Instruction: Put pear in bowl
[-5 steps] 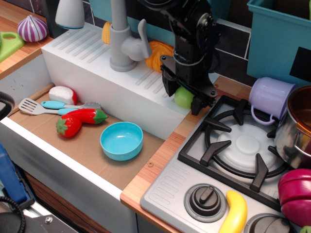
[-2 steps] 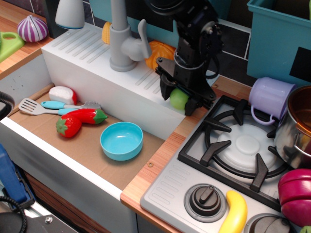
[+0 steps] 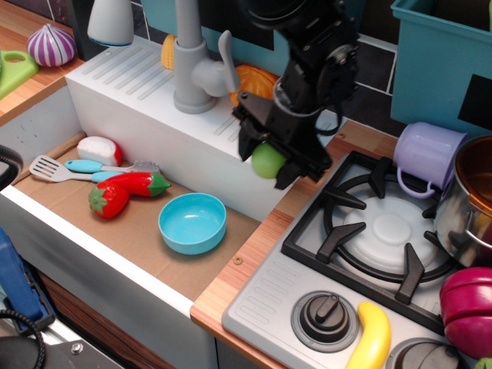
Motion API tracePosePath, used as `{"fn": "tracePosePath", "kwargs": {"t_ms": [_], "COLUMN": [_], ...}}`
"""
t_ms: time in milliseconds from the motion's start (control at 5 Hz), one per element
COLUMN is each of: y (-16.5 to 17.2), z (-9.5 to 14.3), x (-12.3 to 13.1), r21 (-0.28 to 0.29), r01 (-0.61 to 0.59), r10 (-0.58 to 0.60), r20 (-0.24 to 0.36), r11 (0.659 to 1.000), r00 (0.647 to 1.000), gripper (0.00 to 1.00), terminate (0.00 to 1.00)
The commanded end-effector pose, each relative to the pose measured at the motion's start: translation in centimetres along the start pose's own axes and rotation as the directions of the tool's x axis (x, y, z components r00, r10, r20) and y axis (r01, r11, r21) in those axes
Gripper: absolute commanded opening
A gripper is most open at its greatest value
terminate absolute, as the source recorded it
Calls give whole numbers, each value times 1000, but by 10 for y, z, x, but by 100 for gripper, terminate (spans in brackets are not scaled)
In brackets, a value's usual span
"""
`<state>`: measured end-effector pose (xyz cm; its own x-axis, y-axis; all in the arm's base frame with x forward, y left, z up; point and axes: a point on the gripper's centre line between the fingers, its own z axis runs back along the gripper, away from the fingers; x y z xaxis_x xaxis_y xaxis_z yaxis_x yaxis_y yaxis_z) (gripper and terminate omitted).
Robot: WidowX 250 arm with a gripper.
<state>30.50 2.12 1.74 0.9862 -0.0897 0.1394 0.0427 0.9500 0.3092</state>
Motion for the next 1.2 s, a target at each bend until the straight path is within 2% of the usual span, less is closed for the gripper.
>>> {"fn": "tracePosePath", "kwargs": {"t_ms": [0,400,600,800,1000], "y": [32,52,55,56,52], "z": [7,-14,-25,-34,-37], "x": [-7,-23,-31,-39,-47], "r21": [37,35,54,37,35], "r01": [-44,-90,-85,-48,-37], "r10": [44,92,91,52,39], "r20": [-12,-63,-124,-96,-66], "r11": [998,995,995,998,999], "r00": [999,994,988,994,997], "gripper": [0,0,0,0,100], "terminate": [0,0,0,0,0]}}
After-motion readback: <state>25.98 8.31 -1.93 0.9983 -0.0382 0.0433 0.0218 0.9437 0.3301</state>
